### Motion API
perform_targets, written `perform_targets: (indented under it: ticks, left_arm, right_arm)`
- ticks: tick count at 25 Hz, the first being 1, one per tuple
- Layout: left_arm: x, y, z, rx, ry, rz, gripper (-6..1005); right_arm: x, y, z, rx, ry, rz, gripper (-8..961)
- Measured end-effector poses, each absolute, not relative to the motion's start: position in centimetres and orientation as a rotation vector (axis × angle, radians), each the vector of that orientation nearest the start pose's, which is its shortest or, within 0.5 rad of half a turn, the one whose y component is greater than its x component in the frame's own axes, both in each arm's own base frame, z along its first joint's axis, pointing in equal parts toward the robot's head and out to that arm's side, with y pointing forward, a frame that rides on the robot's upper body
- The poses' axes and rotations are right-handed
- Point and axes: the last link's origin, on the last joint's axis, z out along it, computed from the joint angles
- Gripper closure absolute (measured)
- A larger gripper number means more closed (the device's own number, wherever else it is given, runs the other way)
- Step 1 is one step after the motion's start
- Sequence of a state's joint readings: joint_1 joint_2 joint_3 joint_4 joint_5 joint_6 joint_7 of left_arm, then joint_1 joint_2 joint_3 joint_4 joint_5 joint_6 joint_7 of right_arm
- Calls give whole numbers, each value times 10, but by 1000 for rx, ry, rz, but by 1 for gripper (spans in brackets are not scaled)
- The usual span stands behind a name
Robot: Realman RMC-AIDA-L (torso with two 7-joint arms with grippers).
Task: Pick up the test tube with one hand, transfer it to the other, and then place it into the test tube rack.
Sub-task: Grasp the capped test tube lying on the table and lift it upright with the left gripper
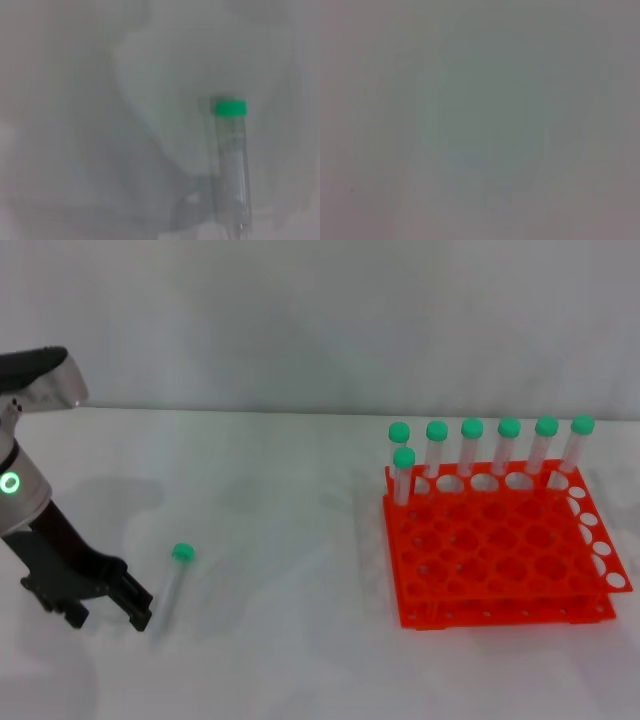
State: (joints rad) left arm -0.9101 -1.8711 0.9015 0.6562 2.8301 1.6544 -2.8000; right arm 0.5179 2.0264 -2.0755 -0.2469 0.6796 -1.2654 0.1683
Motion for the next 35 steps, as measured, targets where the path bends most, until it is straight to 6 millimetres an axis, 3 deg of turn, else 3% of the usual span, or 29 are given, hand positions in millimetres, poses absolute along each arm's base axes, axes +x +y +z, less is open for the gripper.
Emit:
perform_targets:
  ticks: [11,21,35]
  left_arm:
    - [-267,387,88,-1896,-2076,473,141]
    - [-273,389,68,-1832,-2124,432,142]
    - [-274,394,56,-1815,-2122,403,146]
  right_arm:
    - [268,379,27,-1534,321,934,84]
    - [265,383,27,-1541,319,935,84]
    - [270,386,31,-1549,330,909,84]
